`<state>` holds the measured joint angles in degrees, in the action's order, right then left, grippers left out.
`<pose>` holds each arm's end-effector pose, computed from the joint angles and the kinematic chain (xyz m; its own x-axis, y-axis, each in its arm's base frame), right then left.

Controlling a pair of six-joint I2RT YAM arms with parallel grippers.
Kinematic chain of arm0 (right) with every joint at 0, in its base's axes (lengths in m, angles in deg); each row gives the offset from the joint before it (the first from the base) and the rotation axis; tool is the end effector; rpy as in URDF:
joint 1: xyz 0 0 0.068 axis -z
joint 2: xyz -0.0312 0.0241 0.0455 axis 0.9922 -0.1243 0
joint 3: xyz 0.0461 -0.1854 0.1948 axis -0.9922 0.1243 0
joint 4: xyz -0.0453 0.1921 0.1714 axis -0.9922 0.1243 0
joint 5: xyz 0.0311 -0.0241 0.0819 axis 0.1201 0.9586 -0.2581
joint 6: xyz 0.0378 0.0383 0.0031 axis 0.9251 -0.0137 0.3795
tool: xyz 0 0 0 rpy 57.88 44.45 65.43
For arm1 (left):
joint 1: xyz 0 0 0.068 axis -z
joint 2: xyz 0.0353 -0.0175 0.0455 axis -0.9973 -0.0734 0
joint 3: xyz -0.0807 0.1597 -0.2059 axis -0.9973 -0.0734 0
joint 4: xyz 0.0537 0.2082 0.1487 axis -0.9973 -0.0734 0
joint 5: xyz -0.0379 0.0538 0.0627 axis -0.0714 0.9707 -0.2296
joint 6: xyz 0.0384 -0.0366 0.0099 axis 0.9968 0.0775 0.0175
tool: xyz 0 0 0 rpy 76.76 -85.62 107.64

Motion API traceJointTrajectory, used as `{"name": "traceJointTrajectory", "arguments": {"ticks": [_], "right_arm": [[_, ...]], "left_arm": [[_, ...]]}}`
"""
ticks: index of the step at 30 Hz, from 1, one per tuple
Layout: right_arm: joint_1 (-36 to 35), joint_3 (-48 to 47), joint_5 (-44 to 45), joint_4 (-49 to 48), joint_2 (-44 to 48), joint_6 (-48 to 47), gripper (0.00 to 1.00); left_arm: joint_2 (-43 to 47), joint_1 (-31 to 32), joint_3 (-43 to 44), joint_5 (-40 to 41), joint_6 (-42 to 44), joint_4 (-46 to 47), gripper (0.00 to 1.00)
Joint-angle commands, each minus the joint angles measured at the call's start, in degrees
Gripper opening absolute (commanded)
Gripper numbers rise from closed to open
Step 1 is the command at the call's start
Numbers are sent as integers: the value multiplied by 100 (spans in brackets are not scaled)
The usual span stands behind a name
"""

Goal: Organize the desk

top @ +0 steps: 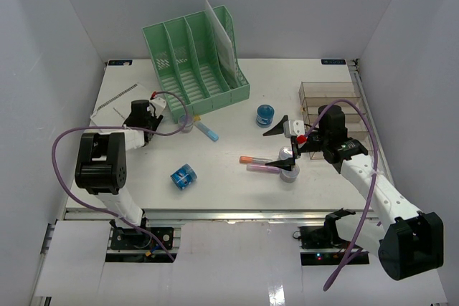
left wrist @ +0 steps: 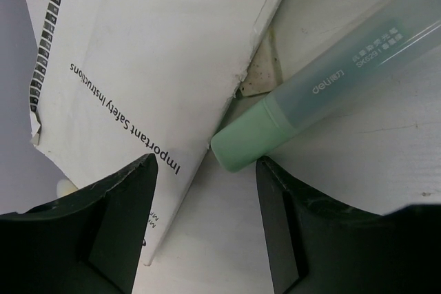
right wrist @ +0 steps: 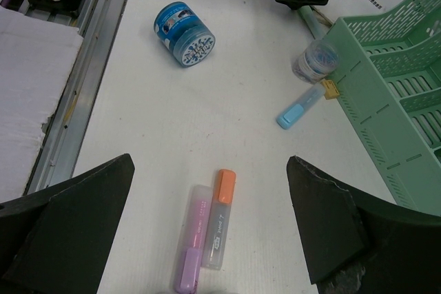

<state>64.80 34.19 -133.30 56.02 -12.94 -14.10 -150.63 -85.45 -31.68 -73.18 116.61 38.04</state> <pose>0.1982 0.0991 0.2828 0.3488 -0.1944 -0.9168 -0.9358 -0.0190 -0.3520 0.3423 0.0078 0.1461 -0.6495 0.5643 -0.5096 0.2196 0.7809 0.5848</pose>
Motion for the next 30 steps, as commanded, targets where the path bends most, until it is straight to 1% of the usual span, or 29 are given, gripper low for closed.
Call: {"name": "traceJointTrajectory", "arguments": {"ticks": [1, 3, 6, 9, 11, 14, 16, 21, 25, 30], "right_arm": [[4, -30, -143, -55, -33, -107, 98], [0, -35, -155, -55, -42, -107, 98], [-11, -46, -175, -48, -59, -107, 98], [-4, -51, -193, -34, -61, -107, 98], [-12, -57, -203, -29, -35, -107, 98], [-4, -50, -167, -29, 24, -104, 98], [-4, -56, -135, -29, 53, -107, 98], [-4, -42, -107, -23, 57, -131, 98], [-6, -48, -107, -20, 39, -133, 98], [-4, -57, -56, -20, 29, -142, 98]], "left_arm": [[351, -17, -279, -116, -22, -215, 78], [582, -17, -375, -169, -38, -219, 84], [924, -17, -475, -133, 22, -204, 89], [1000, -20, -457, -50, 168, -330, 89], [878, -26, -342, 9, 250, -502, 89], [549, -26, -96, 27, 349, -674, 85], [361, -209, 76, 21, 431, -812, 83], [117, -316, 453, 9, 606, -986, 80], [-101, -365, 557, 73, 773, -974, 78], [-363, -377, 474, 185, 1029, -782, 69]]}}
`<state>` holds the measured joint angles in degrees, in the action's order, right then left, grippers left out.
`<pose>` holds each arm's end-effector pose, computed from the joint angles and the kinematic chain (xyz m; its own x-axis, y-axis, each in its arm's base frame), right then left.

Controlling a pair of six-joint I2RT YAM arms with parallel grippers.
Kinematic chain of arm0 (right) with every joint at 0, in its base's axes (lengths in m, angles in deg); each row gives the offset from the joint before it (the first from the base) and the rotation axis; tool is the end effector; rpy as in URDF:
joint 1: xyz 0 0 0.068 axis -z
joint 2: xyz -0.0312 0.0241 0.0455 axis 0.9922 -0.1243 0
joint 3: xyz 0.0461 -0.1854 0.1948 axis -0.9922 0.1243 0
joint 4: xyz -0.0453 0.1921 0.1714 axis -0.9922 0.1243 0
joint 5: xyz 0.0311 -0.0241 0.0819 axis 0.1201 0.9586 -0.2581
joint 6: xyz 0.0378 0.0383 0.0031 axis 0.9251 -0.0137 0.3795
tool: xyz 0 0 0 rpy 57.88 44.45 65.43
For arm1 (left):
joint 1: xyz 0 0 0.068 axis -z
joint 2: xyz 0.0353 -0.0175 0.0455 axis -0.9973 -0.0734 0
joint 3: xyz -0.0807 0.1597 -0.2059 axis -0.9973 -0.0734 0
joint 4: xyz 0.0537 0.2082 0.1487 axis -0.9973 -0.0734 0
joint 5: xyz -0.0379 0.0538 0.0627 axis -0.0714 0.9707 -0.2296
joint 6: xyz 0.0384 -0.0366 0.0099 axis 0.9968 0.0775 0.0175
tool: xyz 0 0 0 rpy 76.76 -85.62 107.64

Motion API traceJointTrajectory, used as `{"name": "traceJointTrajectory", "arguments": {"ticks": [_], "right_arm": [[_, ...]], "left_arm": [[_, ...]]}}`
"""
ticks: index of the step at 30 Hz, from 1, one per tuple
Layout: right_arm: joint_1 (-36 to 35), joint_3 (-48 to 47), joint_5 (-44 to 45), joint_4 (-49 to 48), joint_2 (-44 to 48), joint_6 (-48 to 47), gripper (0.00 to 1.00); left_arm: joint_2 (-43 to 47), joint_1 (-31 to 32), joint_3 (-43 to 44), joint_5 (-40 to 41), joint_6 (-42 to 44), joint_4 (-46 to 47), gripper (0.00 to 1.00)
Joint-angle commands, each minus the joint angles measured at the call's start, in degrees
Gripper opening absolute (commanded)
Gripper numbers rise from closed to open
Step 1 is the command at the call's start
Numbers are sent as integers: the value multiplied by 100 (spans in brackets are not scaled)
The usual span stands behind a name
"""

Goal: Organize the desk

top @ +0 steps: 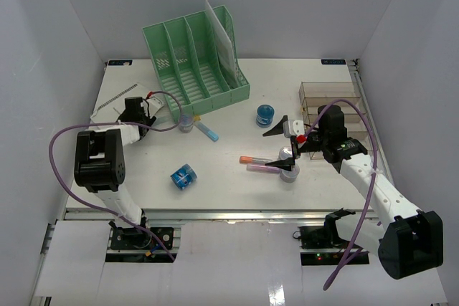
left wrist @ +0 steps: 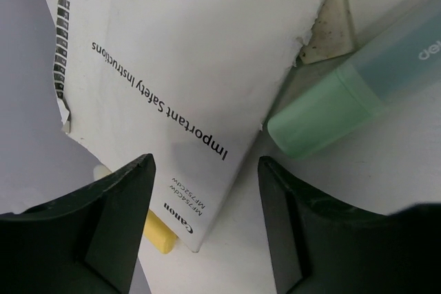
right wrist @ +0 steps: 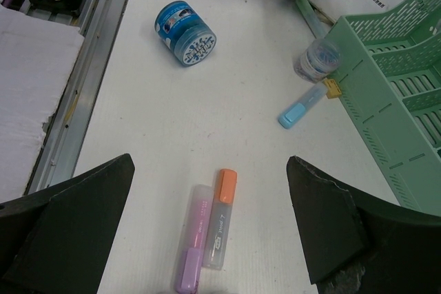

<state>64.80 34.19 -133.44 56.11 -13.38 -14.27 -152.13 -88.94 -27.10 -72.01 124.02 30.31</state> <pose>0.1993 0.0995 0.2812 0.3436 -0.1952 -0.9186 -0.9379 -0.0222 -0.3461 0.3499 0.0298 0.1495 -0.6967 0.6154 -0.3687 0.2998 0.7167 0.6296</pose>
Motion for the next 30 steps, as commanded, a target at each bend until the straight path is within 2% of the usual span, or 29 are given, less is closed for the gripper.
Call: {"name": "traceJointTrajectory", "arguments": {"ticks": [1, 3, 7, 9, 15, 20, 27, 30], "right_arm": [[-9, -57, -35, -29, 72, -125, 98], [-7, -57, -29, -26, 72, -131, 98], [-13, -52, 12, -7, 72, -178, 98], [-4, -56, 22, -8, 81, -196, 98], [-11, -56, 30, 13, 112, -209, 98], [-4, -57, 30, 32, 151, -222, 98], [-10, -59, 3, 74, 183, -254, 97], [-4, -65, -5, 77, 186, -248, 97]], "left_arm": [[-233, -28, -22, 55, 318, 52, 68], [-261, -28, -55, 1, 352, 110, 63], [-247, -28, -155, -164, 385, 217, 35], [-183, -28, -269, -220, 409, 334, 27], [-115, -25, -506, -294, 415, 488, 26], [91, -28, -373, -323, 245, 524, 21], [284, -19, 669, -436, -1009, -194, 19], [423, -24, 912, -391, -1384, -312, 14]]}}
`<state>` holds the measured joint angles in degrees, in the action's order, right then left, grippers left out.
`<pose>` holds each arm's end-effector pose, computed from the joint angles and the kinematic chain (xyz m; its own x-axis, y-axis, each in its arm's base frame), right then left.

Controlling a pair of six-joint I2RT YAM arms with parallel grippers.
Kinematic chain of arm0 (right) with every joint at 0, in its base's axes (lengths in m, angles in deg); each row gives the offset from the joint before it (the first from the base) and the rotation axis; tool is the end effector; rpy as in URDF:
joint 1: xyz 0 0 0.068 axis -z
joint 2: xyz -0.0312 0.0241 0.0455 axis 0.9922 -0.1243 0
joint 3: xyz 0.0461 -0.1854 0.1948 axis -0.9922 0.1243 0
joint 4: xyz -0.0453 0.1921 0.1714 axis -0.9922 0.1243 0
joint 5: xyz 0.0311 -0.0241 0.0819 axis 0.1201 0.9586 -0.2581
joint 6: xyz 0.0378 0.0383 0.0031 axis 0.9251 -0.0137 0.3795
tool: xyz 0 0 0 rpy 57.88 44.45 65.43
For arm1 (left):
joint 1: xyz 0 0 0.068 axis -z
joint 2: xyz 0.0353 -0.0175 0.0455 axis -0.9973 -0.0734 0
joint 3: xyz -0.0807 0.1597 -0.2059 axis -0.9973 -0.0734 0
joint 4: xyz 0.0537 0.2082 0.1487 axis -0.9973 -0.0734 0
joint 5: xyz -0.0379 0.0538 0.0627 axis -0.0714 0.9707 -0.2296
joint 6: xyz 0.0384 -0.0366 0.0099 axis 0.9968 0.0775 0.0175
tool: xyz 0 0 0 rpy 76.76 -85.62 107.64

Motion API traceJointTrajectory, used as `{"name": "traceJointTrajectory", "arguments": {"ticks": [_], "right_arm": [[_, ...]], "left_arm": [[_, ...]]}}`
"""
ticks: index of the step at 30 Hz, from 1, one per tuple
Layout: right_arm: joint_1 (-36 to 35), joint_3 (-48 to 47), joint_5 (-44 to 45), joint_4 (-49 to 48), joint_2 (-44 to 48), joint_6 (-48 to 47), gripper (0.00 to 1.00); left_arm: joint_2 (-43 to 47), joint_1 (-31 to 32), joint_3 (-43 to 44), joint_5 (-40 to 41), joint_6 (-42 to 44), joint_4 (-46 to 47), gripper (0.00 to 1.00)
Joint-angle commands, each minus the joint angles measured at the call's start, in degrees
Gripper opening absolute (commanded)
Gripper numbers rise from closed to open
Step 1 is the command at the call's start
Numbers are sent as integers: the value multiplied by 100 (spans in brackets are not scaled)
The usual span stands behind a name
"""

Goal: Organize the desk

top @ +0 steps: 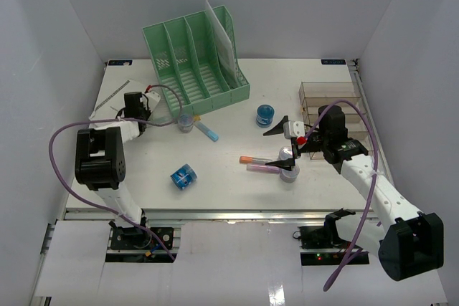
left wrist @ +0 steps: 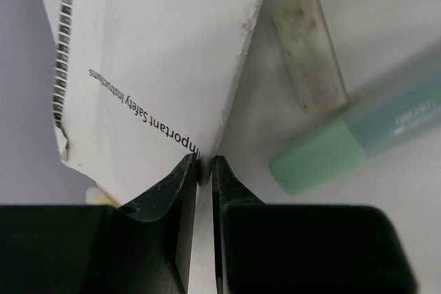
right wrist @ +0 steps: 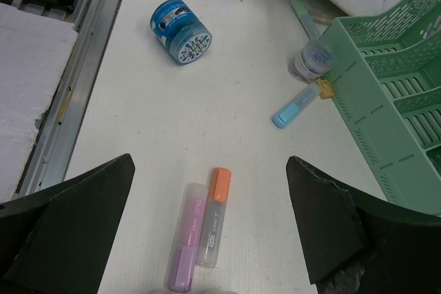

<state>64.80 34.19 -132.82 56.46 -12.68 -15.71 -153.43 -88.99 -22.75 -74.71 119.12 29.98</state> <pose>0.1975 0.0988 0.2830 0.3719 -0.2008 -0.9063 -0.9265 -0.0194 -0.3759 0.3672 0.0295 0.1628 -0.6795 0.5614 -0.4724 0.2355 0.7767 0.5842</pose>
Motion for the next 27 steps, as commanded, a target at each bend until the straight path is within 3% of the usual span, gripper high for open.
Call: {"name": "traceJointTrajectory", "arguments": {"ticks": [1, 9, 27], "right_arm": [[-4, -65, -67, 42, 117, -107, 97], [-13, -65, -66, 52, 98, -113, 97], [-4, -83, -89, 102, 46, -113, 97]], "left_arm": [[598, -20, 532, -108, -992, -344, 14], [1012, -22, 797, -124, -1384, -620, 0], [1915, -19, 547, -1012, -2468, -1322, 0]]}}
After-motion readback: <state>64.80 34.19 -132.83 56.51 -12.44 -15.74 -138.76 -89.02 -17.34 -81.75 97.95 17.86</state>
